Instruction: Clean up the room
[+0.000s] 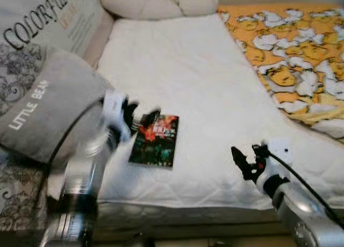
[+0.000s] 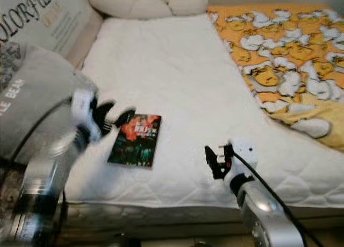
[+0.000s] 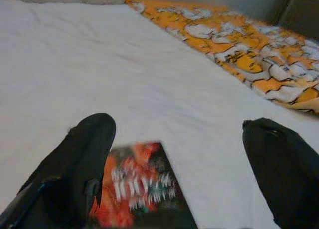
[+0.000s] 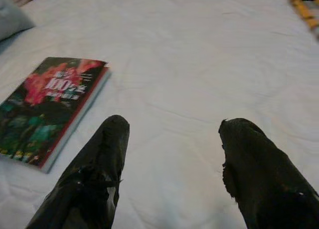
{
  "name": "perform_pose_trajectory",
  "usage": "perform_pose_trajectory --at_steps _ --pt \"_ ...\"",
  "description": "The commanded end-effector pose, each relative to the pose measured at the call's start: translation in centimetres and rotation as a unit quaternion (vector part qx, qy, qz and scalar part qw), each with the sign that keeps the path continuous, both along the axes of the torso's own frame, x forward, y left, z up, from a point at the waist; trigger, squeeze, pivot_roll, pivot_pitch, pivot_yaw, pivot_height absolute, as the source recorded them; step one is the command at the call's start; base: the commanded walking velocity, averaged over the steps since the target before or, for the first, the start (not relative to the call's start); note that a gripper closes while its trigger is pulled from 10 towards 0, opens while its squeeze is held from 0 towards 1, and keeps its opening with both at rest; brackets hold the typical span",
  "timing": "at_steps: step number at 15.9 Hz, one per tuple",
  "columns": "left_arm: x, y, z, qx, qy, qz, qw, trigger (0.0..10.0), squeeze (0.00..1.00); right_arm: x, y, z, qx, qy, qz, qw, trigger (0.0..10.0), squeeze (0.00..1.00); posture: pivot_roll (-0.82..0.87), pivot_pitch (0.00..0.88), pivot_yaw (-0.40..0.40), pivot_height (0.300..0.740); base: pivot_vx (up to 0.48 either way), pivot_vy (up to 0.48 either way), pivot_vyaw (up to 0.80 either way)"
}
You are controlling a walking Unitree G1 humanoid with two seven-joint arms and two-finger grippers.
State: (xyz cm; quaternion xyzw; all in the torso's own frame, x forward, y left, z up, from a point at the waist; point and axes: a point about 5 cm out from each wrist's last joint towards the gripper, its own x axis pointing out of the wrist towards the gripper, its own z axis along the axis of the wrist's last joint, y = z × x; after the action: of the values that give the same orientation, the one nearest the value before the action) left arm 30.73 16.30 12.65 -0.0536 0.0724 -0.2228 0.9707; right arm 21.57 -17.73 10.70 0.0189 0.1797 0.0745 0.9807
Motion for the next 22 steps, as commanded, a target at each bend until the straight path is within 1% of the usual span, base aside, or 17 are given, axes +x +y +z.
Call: perform_pose_trajectory --at_steps 1,2,3,4,5,7,10,12,14,16,18,20,22 --pt "-0.5 0.2 1.5 0.021 -0.028 0.021 0.999 10.0 1.0 -0.2 -0.6 0.0 -0.009 -0.005 -0.017 1.0 10.0 0.0 -0.15 0.0 0.039 0.74 0.0 -0.48 0.0" --pt "-1.5 0.6 1.3 0.028 -0.026 0.04 0.998 10.0 1.0 -0.3 -0.6 -0.1 -0.01 -0.004 -0.02 1.0 10.0 0.0 -0.14 0.0 0.03 0.74 0.0 -0.48 0.0" --pt "-3.1 1.4 1.0 0.063 -0.022 0.067 0.996 10.0 1.0 -0.5 -0.6 -0.2 -0.012 -0.004 -0.023 1.0 10.0 0.0 -0.13 0.0 0.026 0.74 0.0 -0.48 0.0" --pt "-4.2 1.9 0.7 0.081 -0.014 0.084 0.993 10.0 1.0 -0.5 -0.5 -0.3 -0.014 -0.004 -0.022 1.0 10.0 0.0 -0.13 0.0 0.024 0.74 0.0 -0.48 0.0" --pt "-5.9 2.4 0.3 0.084 0.01 0.122 0.989 10.0 1.0 -0.5 -0.4 -0.3 -0.015 -0.006 -0.021 1.0 10.0 0.0 -0.11 0.0 0.015 0.74 0.0 -0.48 0.0" --pt "-7.7 2.9 0.1 0.1 0.029 0.158 0.982 10.0 1.0 -0.3 -0.3 -0.2 -0.017 -0.011 -0.02 1.0 10.0 0.0 -0.09 0.0 -0.003 0.74 0.0 -0.48 0.0" --pt "-9.6 4.0 0.0 0.118 0.049 0.187 0.974 10.0 1.0 -0.4 -0.3 -0.5 -0.031 -0.016 -0.016 0.999 10.0 0.0 -0.08 0.0 -0.014 0.74 0.0 -0.48 0.17" --pt "-10.0 4.6 -0.2 0.126 0.058 0.196 0.971 10.0 1.0 0.0 -0.6 -0.5 -0.035 -0.02 -0.023 0.999 10.0 0.0 -0.09 0.0 -0.008 0.74 0.0 -0.48 0.75" --pt "-10.0 4.9 -0.3 0.133 0.064 0.203 0.968 10.0 1.0 1.0 -0.7 -0.2 -0.031 -0.03 -0.026 0.999 10.0 0.0 -0.08 0.0 -0.021 0.74 0.0 -0.48 0.78" --pt "-9.6 4.9 -0.1 0.141 0.061 0.202 0.967 10.0 1.0 1.5 -0.4 0.0 -0.028 -0.036 -0.022 0.999 10.0 0.0 -0.08 0.0 -0.019 0.74 0.0 -0.48 0.78" --pt "-9.3 4.9 0.0 0.138 0.058 0.199 0.968 10.0 1.0 1.8 -0.2 -0.1 -0.026 -0.039 -0.021 0.999 10.0 0.0 -0.09 0.0 -0.02 0.74 0.0 -0.48 0.78" --pt "-9.1 4.9 -0.1 0.136 0.059 0.198 0.969 10.0 1.0 2.1 0.0 -0.2 -0.026 -0.036 -0.018 0.999 10.0 0.0 -0.09 0.0 -0.017 0.74 0.0 -0.48 0.0" --pt "-8.8 4.6 0.1 0.144 0.055 0.19 0.97 10.0 1.0 2.1 -0.1 -0.7 -0.008 -0.021 -0.032 0.999 10.0 0.0 -0.08 0.0 -0.023 0.74 0.0 -0.48 0.0"
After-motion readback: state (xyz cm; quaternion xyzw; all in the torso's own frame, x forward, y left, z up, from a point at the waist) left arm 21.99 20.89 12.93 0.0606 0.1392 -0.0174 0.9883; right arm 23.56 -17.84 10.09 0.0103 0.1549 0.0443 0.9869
